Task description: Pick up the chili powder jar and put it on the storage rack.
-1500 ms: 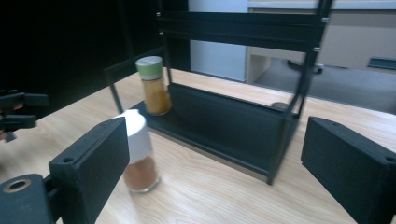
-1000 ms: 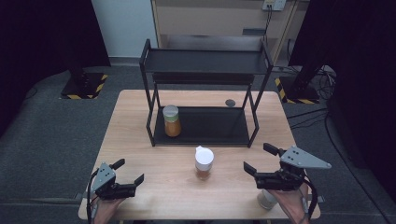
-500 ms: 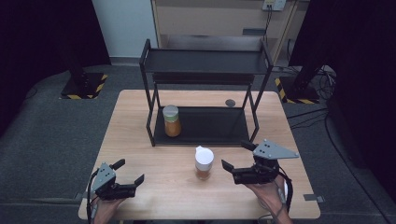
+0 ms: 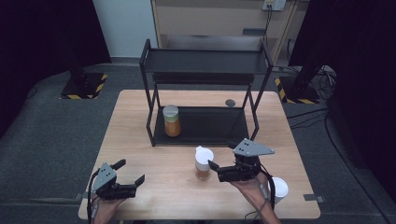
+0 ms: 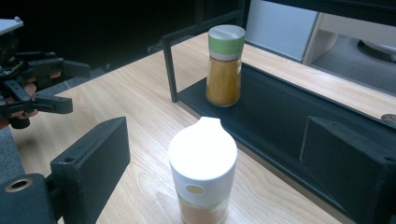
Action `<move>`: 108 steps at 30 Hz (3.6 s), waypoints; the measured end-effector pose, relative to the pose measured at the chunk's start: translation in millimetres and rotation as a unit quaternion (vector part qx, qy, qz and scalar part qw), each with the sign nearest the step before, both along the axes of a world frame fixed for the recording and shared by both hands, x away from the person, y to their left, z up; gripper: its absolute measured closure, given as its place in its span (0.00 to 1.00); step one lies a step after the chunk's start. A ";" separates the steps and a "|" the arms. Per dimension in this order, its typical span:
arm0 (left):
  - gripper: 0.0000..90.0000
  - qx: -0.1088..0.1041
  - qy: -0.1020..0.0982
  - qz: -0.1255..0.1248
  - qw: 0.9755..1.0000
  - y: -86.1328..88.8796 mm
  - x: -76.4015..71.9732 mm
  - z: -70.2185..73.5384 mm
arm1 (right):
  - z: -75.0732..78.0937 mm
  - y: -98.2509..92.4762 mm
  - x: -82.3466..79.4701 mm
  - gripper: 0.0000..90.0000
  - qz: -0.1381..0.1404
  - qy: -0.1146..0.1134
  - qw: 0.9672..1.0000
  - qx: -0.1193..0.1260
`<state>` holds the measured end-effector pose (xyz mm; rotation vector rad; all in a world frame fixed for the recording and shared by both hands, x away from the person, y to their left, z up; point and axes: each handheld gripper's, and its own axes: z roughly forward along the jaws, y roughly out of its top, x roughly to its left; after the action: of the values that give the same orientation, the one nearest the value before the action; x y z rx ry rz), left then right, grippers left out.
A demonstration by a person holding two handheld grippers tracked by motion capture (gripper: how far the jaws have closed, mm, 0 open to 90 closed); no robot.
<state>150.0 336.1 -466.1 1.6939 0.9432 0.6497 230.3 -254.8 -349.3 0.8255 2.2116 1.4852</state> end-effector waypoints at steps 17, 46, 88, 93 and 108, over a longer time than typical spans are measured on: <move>0.03 0.000 0.003 -0.002 1.000 0.3 1.1 0.0 | -19.7 29.2 15.6 0.10 0.006 0.020 1.000 -0.014; 0.03 -0.002 0.005 -0.004 1.000 1.4 1.7 -0.5 | -58.1 58.0 27.4 0.24 -0.015 0.033 0.998 -0.050; 0.03 -0.003 0.008 -0.005 1.000 2.4 2.8 -0.7 | -23.2 78.3 31.4 0.35 -0.048 0.011 0.998 -0.036; 0.03 -0.003 0.008 -0.005 1.000 2.7 3.1 -0.8 | -13.5 83.9 37.0 0.35 -0.056 0.004 0.998 -0.033; 0.03 -0.005 0.010 -0.006 1.000 3.9 4.1 -1.4 | -4.2 106.5 60.6 0.35 -0.085 -0.009 0.996 -0.032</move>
<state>154.1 340.0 -467.6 1.6985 0.9470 0.6204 290.9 -148.3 -353.5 0.9500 2.1073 1.3296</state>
